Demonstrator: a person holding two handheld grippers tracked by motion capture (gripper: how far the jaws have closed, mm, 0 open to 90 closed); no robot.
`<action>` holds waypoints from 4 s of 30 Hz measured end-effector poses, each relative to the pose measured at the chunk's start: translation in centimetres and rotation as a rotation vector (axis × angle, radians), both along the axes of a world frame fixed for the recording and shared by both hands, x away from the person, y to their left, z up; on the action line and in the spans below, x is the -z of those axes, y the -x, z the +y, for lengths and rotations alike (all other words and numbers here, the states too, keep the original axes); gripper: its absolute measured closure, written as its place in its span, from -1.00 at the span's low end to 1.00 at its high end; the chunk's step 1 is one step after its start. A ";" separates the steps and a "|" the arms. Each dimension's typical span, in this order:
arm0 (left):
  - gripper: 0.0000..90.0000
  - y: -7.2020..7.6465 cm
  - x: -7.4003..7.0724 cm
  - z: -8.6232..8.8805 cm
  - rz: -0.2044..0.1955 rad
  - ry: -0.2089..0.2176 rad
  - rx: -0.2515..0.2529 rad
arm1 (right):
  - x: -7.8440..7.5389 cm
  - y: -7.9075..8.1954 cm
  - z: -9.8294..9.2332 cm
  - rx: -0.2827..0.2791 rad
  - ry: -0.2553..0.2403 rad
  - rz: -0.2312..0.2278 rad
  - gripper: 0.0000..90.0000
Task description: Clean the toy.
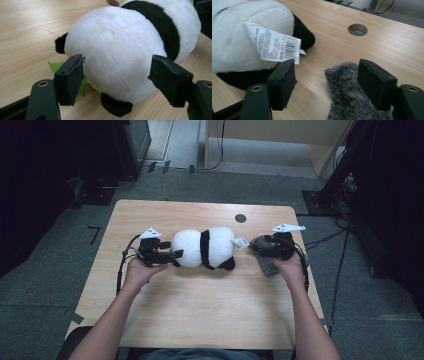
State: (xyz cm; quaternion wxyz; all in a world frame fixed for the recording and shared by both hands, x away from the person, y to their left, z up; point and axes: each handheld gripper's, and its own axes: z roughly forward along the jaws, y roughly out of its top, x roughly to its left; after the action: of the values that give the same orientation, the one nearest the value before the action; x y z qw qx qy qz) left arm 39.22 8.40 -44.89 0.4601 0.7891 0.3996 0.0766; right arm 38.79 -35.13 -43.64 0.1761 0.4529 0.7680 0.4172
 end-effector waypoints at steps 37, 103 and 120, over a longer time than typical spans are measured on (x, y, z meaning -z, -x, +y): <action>-0.40 -0.7 0.8 -0.2 -0.001 0.020 0.007 | 7.5 -0.4 -2.7 0.190 0.047 0.133 0.12; -0.39 -1.4 2.2 -0.7 0.050 0.008 0.061 | -8.5 -1.7 9.0 -0.127 0.075 -0.012 0.72; -0.34 -1.1 2.3 -0.7 0.041 0.012 0.047 | -8.6 -5.8 17.7 -0.235 0.112 0.052 0.72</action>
State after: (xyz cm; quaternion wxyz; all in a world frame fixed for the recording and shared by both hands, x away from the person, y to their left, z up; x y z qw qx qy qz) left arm 40.36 7.74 -47.19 0.4583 0.7969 0.3908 0.0474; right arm 44.54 -17.48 -35.06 0.1308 0.3600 0.8422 0.3794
